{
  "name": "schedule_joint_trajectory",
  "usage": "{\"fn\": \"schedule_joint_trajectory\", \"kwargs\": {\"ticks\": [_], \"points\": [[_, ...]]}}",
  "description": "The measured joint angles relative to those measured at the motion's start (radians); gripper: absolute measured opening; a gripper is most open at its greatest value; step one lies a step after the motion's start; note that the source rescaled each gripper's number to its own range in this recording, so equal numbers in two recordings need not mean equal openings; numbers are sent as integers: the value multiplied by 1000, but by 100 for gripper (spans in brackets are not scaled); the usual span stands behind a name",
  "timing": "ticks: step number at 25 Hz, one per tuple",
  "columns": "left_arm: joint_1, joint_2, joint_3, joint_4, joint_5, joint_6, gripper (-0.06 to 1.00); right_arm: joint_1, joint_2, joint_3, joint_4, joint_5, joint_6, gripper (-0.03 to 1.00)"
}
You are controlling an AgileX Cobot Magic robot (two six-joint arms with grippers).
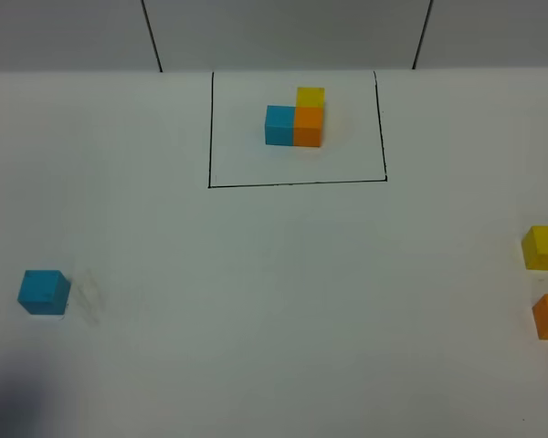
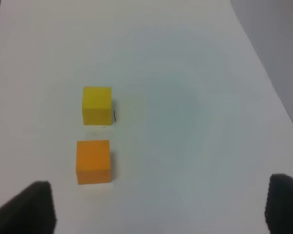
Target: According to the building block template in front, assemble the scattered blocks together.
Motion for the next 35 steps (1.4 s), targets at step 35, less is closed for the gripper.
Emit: {"fn": "schedule_joint_trajectory", "kwargs": {"ticks": [35], "points": [[-70,1075,-71,-176,-443,106,52,0,0,0,0,0,1,80]]}}
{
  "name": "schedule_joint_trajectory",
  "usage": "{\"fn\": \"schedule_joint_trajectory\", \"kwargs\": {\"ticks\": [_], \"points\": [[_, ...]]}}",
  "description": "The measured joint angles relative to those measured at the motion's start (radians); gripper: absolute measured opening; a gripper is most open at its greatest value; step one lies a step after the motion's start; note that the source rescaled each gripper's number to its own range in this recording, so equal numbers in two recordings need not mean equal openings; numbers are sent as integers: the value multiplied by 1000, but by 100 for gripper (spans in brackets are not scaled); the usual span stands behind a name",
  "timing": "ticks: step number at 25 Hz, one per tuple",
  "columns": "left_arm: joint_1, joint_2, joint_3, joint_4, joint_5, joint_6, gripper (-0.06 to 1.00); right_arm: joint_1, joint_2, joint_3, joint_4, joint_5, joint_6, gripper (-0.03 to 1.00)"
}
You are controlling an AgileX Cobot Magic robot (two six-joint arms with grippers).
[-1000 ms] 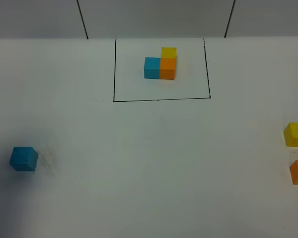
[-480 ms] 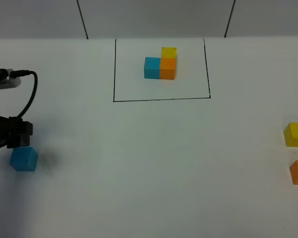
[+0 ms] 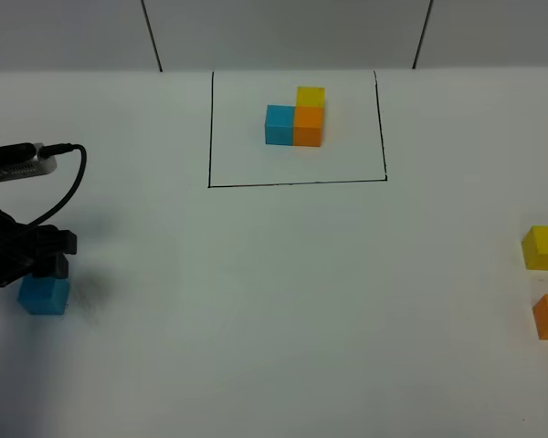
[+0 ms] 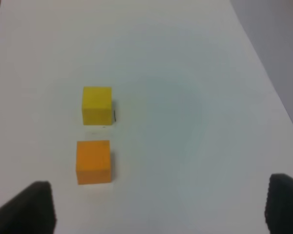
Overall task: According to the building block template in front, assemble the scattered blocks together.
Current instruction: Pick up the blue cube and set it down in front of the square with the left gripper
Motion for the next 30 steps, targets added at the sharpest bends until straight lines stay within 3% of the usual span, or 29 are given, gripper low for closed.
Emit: {"fn": "schedule_joint_trajectory", "kwargs": {"ticks": [4,11,30], "points": [[0,32,0,3,-16,0,52,0,0,0,0,0,0,80],[0,67,-2,96,-29,-2,52,0,0,0,0,0,0,80],[0,202,-6,96,-102,-4,50,0,0,0,0,0,0,80]]}}
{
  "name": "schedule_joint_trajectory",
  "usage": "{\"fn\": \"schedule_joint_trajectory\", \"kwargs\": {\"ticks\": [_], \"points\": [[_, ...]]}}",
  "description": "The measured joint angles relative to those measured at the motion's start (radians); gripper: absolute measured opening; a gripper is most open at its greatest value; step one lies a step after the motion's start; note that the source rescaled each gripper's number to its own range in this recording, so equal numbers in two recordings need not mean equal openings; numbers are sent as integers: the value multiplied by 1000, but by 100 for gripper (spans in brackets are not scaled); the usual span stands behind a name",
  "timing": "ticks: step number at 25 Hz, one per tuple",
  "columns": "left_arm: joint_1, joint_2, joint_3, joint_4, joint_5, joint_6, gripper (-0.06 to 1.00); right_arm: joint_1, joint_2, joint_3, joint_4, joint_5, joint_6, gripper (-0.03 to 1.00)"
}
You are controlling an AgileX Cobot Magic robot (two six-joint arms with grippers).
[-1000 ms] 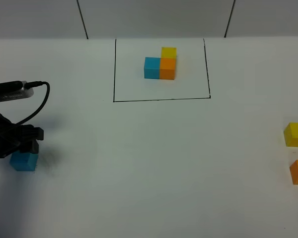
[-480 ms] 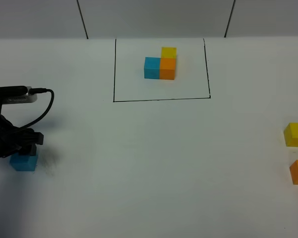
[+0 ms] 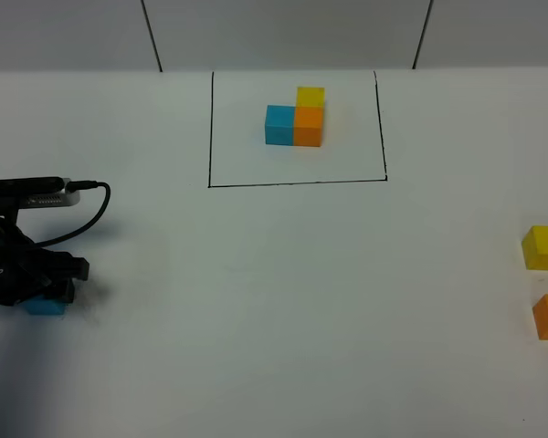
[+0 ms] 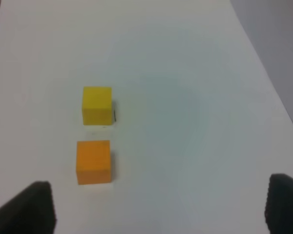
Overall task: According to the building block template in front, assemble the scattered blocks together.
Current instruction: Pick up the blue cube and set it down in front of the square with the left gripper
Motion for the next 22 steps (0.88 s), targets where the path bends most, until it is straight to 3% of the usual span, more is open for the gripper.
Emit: {"fn": "schedule_joint_trajectory", "kwargs": {"ticks": [2,5,9,12,14,20,22], "points": [[0,1,0,0,-9,0,40,0,0,0,0,0,0,80],[0,3,0,0,-25,0,0,0,0,0,0,0,0,80],[-15,3,-39,0,-13,7,1,0,0,0,0,0,-1,80],[-82,-4,-130,-12,28,66,1,0,0,0,0,0,-1,80],[-147,-4,-217,-48,58,160,1,0,0,0,0,0,-1,80],[-379,9,-469,-189,196,631,1,0,0,0,0,0,-1,80],[-433,33,-555,-240,256,695,1,0,0,0,0,0,-1,80]]}}
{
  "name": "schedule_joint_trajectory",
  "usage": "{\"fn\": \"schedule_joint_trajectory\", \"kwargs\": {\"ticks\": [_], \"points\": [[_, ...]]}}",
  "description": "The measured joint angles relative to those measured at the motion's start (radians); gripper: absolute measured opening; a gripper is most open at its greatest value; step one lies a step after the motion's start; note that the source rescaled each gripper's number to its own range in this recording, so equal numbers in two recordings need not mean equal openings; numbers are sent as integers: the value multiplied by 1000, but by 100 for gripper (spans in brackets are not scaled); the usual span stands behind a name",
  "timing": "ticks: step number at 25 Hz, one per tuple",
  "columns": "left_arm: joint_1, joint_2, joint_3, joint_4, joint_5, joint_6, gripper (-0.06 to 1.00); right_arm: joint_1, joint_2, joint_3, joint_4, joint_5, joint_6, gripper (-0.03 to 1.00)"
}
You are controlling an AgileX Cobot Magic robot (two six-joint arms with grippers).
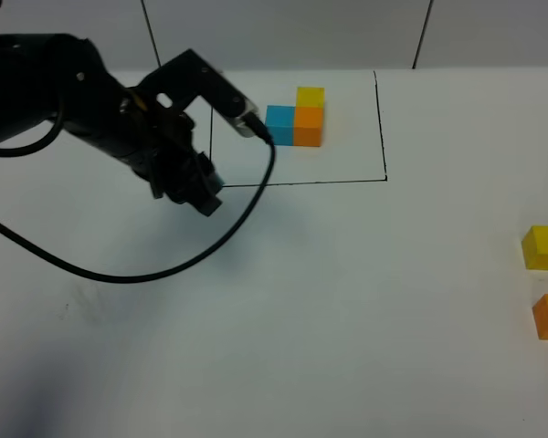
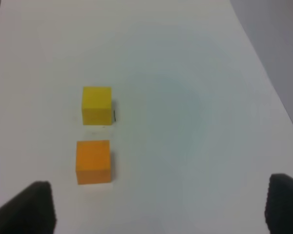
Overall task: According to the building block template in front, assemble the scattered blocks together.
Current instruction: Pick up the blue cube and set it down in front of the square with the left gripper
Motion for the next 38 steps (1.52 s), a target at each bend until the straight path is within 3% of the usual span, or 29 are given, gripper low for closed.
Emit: {"fn": "schedule_joint_trajectory", "kwargs": {"ticks": [5,16,38], "points": [[-99,118,-163,-2,127,27,1,0,0,0,0,0,2,80],[-263,322,-224,196,187,74,1,0,0,0,0,0,1,80],[-283,427,-230,220,149,105,1,0,0,0,0,0,1,80]]}}
